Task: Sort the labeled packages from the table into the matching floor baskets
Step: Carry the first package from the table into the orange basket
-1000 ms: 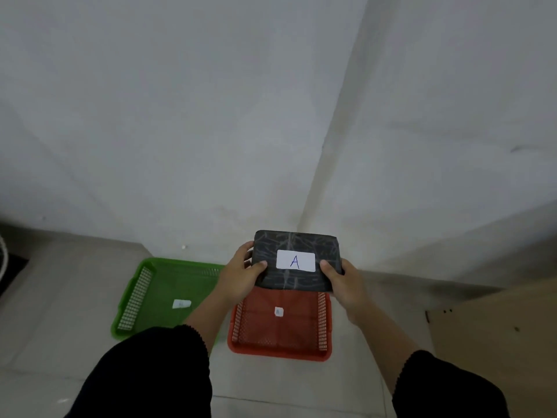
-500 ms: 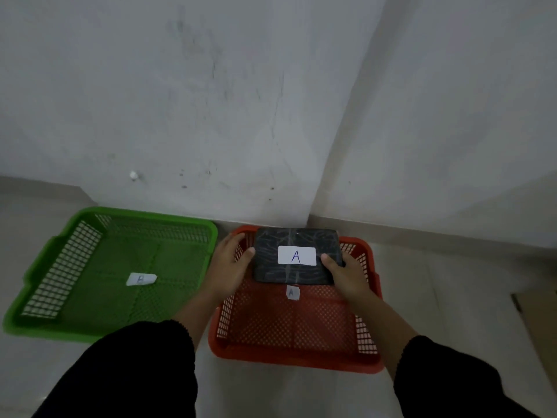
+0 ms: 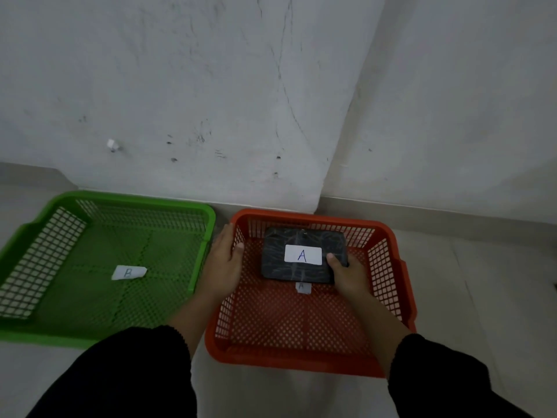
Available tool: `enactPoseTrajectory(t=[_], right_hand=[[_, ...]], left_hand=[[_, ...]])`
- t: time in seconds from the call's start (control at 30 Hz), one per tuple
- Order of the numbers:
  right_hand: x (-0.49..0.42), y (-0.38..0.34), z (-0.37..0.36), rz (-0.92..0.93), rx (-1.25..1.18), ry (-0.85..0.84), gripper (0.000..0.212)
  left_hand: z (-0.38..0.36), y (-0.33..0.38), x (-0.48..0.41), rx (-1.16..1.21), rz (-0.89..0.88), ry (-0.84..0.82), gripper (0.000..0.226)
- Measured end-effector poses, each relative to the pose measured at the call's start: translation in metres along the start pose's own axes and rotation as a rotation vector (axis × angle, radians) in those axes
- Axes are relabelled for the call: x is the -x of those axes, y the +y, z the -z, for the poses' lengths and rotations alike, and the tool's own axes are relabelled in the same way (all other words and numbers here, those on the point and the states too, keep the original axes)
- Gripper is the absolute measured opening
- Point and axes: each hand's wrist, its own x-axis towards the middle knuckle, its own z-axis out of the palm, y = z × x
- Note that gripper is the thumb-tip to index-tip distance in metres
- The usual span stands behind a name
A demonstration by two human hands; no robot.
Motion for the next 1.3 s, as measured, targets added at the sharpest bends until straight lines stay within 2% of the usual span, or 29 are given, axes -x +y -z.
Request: enactPoseTrajectory(t=[0.2,0.63,0.97,1.07,1.2,1.3], right_hand=[[-0.003,0.003,-0.016,-0.017,0.005,0.031,0.034],[0.001,-0.006,-0.044,-0.034,-0.079,-0.047,0.028],[0.011,-0.020,-0.029,-0.030,-0.005,-0.130,0.038],[0.028,-0.041,-0.010,-0.023,0.106,-0.118,0.037],[0.071,-0.096,0.034,0.039,0.256,-0.136,0.025],[0.114,-0.157,0.076,0.042,0.357,-0.167,0.033]], left_hand=[[-0.002,-0.004,-0.001,-0.015,0.021,0.019,0.049],[-0.005,-0.007,-0.003,-0.020,0.065,0.001,0.053],[-0.004,0.001,-0.001,-0.135,0.101,-0.018,0.064],[0.003,0.027,0.005,-0.176,0.167,-0.005,0.065],[0.032,0.096,0.022,-0.218,0.201,-0.117,0.061],[0.069,0.170,0.033,-0.230,0.181,-0.196,0.054]])
